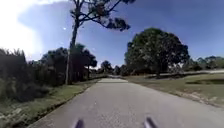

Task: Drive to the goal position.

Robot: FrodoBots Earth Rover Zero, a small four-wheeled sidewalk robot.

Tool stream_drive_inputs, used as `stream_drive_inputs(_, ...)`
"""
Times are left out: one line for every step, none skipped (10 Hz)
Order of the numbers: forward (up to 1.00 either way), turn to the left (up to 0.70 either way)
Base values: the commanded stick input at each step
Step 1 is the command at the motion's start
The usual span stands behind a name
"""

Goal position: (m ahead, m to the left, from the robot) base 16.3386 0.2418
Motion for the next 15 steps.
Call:
stream_drive_inputs(0.7, 0.0)
stream_drive_inputs(0.7, 0.0)
stream_drive_inputs(0.7, 0.0)
stream_drive_inputs(0.7, 0.0)
stream_drive_inputs(0.7, 0.0)
stream_drive_inputs(0.7, 0.0)
stream_drive_inputs(0.7, 0.0)
stream_drive_inputs(0.7, 0.0)
stream_drive_inputs(0.7, 0.0)
stream_drive_inputs(0.7, 0.0)
stream_drive_inputs(0.7, 0.0)
stream_drive_inputs(0.7, 0.0)
stream_drive_inputs(0.7, 0.0)
stream_drive_inputs(0.7, 0.0)
stream_drive_inputs(0.7, 0.0)
